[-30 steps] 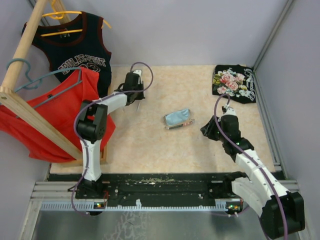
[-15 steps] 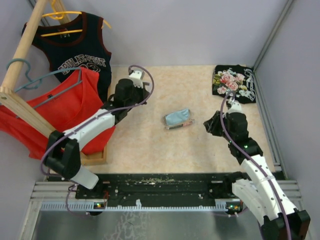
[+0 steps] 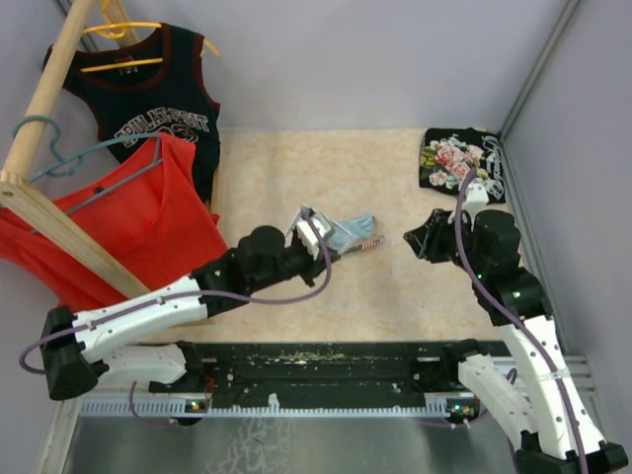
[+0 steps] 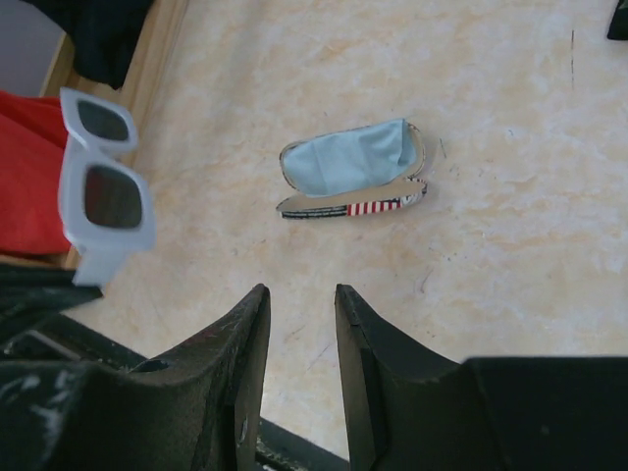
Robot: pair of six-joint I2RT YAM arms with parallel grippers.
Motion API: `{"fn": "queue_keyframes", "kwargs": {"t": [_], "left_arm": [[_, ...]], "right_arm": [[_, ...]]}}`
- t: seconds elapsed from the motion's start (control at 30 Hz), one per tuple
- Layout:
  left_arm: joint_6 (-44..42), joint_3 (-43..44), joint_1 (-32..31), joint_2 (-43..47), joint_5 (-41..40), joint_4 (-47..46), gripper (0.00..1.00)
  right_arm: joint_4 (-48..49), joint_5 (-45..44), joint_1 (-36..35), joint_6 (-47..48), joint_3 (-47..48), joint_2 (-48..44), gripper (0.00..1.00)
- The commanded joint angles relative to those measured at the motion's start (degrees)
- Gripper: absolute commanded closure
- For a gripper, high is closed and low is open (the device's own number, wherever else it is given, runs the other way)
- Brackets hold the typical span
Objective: Organize the sunglasses
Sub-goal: Pick up the sunglasses from the center of the board.
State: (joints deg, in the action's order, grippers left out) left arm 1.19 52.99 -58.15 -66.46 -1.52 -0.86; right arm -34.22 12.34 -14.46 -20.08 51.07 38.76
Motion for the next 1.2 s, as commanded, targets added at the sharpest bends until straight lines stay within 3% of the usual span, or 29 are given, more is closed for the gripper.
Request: {"fn": "queue_keyframes", "kwargs": {"t": [0.0, 0.17, 0.37, 0.5, 0.77, 1.17], "left_arm": [[-4.05, -1.04, -9.53, 1.08, -7.23, 6.19, 1.00], [-5.81, 0.64, -21.98, -2.71, -15.12, 8.57, 1.00], [-7.81, 2.03, -27.69, -7.89, -18.21, 9.06, 1.00], [-8.60, 3.02, -29.01, -9.10, -16.63, 9.61, 1.00], [-9.47, 3.89, -29.56, -9.14, -11.44, 10.18, 1.00], [-9.47, 4.49, -29.62, -9.60, -9.67, 10.88, 1.00]], "right_arm": [[-7.62, 3.96, 0.22, 3.38, 7.74, 0.63, 0.66], [-14.91, 7.65, 0.22, 3.13, 12.22, 4.09, 0.66], [-19.53, 11.07, -0.65, 2.41, 12.73, 5.70, 0.65], [-20.59, 8.57, -5.24, 0.43, 12.80, 6.06, 0.62], [-18.56, -3.68, -23.61, -4.57, 12.64, 10.45, 0.59], [-17.07, -6.44, -29.85, -4.53, 12.77, 14.63, 0.60]]}}
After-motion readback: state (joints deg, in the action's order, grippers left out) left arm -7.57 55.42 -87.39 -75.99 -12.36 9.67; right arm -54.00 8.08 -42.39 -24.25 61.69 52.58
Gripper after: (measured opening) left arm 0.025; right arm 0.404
